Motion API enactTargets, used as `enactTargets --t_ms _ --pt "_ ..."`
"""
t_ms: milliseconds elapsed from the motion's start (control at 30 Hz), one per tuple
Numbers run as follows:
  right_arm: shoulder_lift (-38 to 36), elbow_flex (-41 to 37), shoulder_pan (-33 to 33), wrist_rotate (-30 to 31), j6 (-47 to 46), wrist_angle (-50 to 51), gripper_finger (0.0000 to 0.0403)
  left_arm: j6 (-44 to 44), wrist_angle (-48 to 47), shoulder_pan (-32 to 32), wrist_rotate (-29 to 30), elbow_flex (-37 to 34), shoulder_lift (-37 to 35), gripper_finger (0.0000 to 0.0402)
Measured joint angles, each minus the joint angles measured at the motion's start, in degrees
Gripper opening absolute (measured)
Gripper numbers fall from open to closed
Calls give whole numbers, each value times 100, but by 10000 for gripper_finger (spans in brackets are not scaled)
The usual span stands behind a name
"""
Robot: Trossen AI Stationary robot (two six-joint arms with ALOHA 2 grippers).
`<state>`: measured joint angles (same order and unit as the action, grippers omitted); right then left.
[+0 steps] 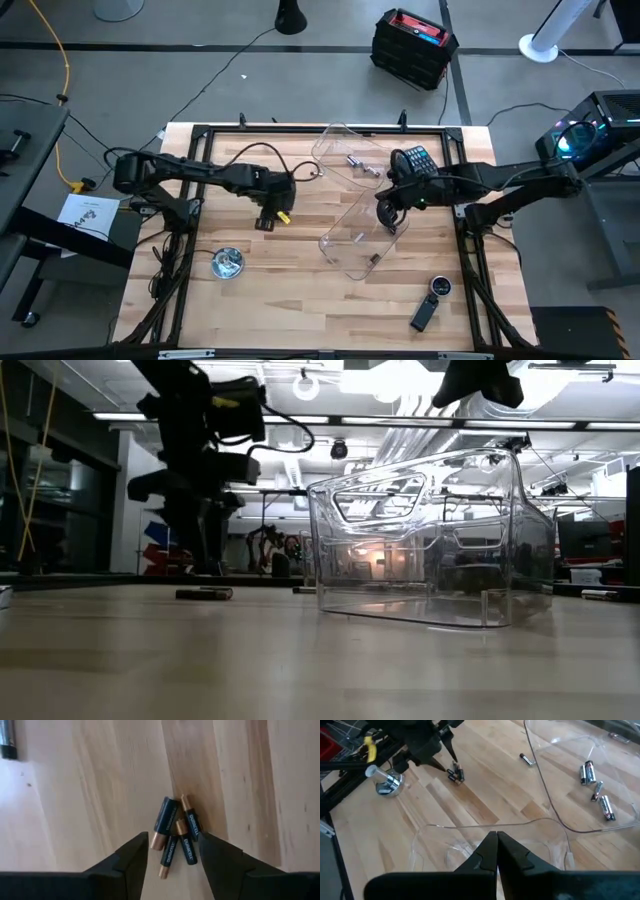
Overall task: Sort batteries
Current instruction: Put the black battery into the bottom transparent bin
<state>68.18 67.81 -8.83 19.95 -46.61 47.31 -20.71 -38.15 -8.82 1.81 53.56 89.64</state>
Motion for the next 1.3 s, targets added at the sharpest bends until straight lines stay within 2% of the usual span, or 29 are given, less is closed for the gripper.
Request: enactTargets --t_ms 167,333,500,667,1000,1167,1300 --pt "0 -2 -166 360 -96 9 0 -267 122 -295 -394 -450 -373 150" --pt "0 -4 -221 664 -96 11 0 -760 304 -396 -411 -935 -675 127" --pt "0 -4 -221 775 -94 9 0 -1237 583 -391 -274 -1225 -569 115" --pt "2 -7 -221 828 -117 2 0 -1246 1035 -454 -182 -1265 -484 113" --pt "2 -7 -219 926 -139 -2 0 -1254 895 -509 -372 -1265 -396 113" --pt "3 -7 -219 981 -145 -19 0 -1133 982 -518 -380 -1260 -135 113" --pt "4 -7 -219 979 -246 -23 0 -972 961 -479 -456 -1233 37 97"
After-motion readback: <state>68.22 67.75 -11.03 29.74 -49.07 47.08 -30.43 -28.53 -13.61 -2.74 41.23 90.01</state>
